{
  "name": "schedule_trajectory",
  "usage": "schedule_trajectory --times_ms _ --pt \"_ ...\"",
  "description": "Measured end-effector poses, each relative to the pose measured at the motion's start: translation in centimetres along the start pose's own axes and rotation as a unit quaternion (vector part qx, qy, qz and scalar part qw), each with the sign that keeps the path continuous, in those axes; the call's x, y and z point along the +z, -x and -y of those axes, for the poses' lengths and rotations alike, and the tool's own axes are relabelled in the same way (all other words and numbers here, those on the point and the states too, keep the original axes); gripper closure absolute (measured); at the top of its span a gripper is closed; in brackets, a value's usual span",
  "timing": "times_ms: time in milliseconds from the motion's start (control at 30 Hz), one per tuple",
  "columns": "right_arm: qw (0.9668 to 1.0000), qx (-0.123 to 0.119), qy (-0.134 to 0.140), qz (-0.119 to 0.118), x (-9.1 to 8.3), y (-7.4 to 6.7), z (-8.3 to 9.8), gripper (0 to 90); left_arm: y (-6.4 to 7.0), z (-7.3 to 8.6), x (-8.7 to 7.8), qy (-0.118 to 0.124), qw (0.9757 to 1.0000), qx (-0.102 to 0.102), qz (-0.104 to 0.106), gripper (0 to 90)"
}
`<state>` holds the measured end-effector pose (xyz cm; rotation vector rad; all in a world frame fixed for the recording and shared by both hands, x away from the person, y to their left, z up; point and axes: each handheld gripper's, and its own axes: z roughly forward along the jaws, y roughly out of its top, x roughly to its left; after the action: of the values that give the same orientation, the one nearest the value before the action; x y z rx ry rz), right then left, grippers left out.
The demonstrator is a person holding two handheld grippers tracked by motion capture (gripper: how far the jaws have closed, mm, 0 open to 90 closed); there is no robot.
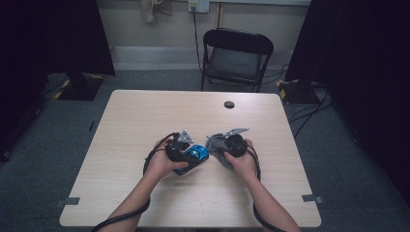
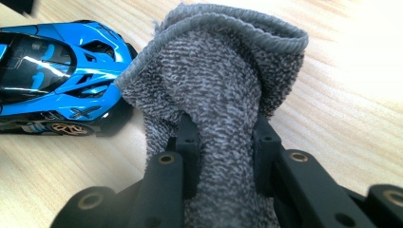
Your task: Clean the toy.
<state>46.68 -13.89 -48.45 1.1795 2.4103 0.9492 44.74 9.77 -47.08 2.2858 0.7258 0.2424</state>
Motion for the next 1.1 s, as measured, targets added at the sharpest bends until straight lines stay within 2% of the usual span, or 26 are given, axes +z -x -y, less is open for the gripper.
schedule_trajectory --times_ms 200,333,567,600,667,833,900,1033,1100 --pt "1.0 0.004 0.001 -0.002 0.0 0.1 0.0 71.8 -0.2 0.2 1.4 -0.019 0.9998 -0.005 0.001 19.1" --pt "1.0 0.004 0.002 -0.002 0.0 0.1 0.1 71.8 -0.2 0.7 2.0 -0.018 0.9997 -0.015 0.002 18.5" --pt "1.0 0.006 0.004 -0.003 0.0 0.1 0.1 71.7 0.1 0.8 2.2 -0.011 0.9999 -0.004 -0.01 16.1" --pt "1.0 0.006 0.003 -0.003 0.0 0.0 0.1 71.7 0.1 0.8 2.2 -0.006 0.9999 -0.001 -0.013 17.6" --pt "1.0 0.007 0.003 -0.002 0.0 0.0 0.1 71.8 0.0 0.8 2.1 -0.003 0.9999 -0.007 -0.011 23.7" --pt "1.0 0.007 0.002 -0.003 0.0 0.1 0.0 71.8 0.0 1.0 1.8 -0.006 1.0 0.001 -0.006 24.3" --pt "0.9999 0.011 0.001 -0.004 -0.1 0.1 -0.1 71.9 0.2 1.1 1.6 0.003 1.0 0.003 -0.007 24.4" --pt "1.0 0.003 0.0 -0.003 -0.6 0.1 -0.3 72.3 0.2 0.9 0.5 0.014 0.9999 0.0 -0.005 24.4" --pt "1.0 0.003 0.004 -0.006 -1.0 0.2 -0.5 72.4 0.1 0.9 0.0 0.018 0.9998 -0.007 0.001 24.4"
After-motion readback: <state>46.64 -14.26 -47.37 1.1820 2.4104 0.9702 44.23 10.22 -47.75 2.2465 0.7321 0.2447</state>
